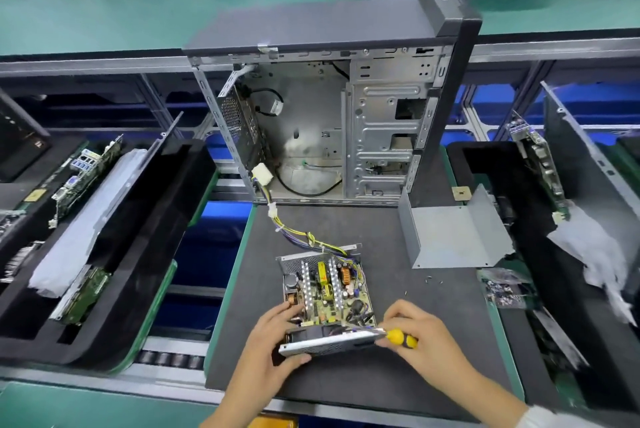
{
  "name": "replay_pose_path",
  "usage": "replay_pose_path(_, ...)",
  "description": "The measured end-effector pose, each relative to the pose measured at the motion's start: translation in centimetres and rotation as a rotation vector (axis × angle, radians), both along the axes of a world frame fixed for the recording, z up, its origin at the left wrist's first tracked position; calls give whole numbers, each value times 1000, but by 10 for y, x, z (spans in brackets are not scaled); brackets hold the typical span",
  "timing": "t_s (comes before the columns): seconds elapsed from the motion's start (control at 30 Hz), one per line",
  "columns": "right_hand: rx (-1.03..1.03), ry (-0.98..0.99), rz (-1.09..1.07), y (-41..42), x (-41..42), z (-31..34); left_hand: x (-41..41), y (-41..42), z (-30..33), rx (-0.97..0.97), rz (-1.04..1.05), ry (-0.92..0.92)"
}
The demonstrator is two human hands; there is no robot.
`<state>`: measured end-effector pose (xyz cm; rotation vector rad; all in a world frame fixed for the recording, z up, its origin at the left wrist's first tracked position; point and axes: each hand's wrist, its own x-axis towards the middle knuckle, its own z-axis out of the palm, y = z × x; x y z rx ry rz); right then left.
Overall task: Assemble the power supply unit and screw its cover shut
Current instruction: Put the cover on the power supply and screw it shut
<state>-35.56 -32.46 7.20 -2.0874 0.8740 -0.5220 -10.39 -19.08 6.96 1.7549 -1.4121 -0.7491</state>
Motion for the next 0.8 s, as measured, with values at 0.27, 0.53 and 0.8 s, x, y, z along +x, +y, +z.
replay_pose_path(0.27, 7, 220, -246, -16, -9, -21, 21, -59, 52, -43, 262, -64)
replay_pose_path(0.53, -39, 350, -259, -18, -3, -25, 18, -128, 68, 322, 207, -387)
replay_pose_path(0.8, -111, 262, -463, -50, -51, -22, -16, -149, 71, 108, 135, 114)
